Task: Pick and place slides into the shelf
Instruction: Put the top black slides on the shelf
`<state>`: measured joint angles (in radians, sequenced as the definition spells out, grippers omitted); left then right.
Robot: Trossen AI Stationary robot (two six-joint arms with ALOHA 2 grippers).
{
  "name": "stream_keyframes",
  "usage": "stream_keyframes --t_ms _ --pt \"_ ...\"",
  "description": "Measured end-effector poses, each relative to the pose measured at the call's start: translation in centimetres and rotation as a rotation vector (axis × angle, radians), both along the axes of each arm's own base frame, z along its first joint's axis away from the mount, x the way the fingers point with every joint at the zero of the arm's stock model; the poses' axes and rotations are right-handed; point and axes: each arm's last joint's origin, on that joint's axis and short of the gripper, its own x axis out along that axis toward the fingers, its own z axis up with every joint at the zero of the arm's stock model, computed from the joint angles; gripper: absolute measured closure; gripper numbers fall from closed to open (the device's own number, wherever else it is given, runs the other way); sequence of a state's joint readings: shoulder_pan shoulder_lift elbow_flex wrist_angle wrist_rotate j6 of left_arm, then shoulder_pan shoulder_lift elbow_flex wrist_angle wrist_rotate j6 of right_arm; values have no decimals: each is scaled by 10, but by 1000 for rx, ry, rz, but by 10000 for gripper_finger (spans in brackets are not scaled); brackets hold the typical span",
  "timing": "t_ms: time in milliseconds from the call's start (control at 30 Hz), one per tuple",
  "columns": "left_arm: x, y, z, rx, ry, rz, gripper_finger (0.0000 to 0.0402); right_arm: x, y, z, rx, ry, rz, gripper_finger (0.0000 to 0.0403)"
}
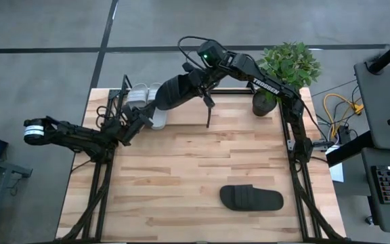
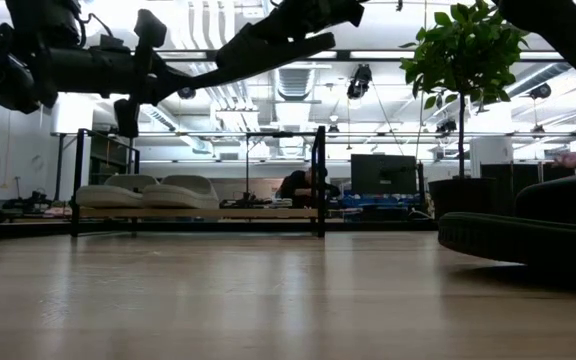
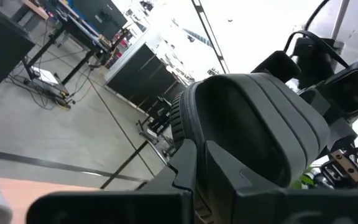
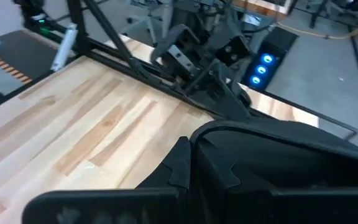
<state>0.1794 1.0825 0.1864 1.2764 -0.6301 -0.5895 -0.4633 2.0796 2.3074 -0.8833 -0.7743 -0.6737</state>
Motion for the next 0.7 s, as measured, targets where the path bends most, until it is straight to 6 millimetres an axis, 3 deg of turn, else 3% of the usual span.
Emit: stream_keyframes --t_ms 400,700 --pt "-5 5 9 50 -55 49 401 -7 -4 18 -39 -9 -140 394" --pt "-6 5 9 53 -63 58 401 -8 -5 19 -62 -3 -171 377"
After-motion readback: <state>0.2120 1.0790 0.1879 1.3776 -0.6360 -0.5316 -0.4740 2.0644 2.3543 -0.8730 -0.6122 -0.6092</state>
